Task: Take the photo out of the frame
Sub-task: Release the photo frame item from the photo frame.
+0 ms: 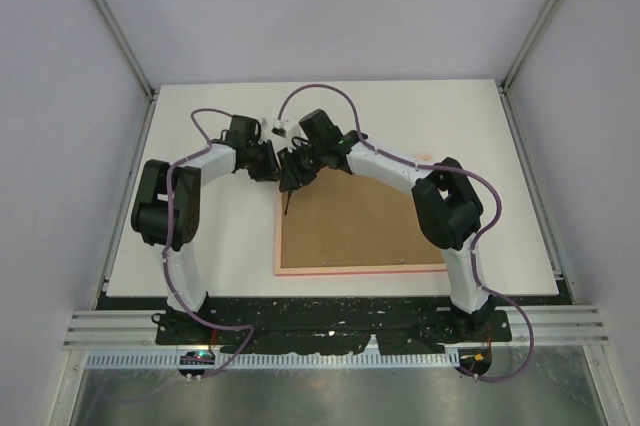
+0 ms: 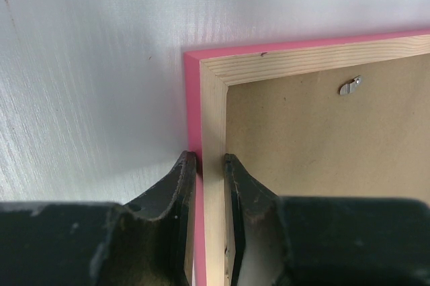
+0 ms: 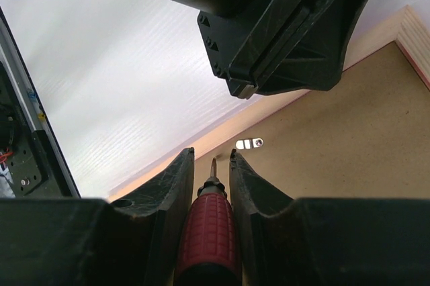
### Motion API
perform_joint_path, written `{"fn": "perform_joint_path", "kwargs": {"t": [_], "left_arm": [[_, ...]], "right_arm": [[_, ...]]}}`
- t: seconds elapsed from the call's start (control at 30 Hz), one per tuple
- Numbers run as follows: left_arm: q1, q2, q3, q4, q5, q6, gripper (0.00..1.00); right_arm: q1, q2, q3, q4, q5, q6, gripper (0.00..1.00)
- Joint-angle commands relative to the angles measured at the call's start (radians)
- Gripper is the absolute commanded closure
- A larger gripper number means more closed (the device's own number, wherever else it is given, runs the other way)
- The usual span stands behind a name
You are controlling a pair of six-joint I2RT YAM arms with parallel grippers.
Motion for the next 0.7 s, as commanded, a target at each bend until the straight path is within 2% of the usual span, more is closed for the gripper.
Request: {"fn": "perform_joint_path", "kwargs": {"t": [0.0,0.43,0.67], "left_arm": [[0.017,-0.009,-0.013,0.005,-0.062,0.021,1.00],[0.017,-0.009,-0.013,0.006,-0.063,0.023,1.00],[0.017,-0.009,-0.016,0.009,-0.062,0.021,1.00]], "right_arm": [[0.001,-0.073,0.058,0.020,0.025,0.058,0.92],[-0.004,-0.007,0.098,0.042,0.230,0.141,0.92],[-0.004,0.022,0.116,0.039,0.223,0.181,0.92]]}}
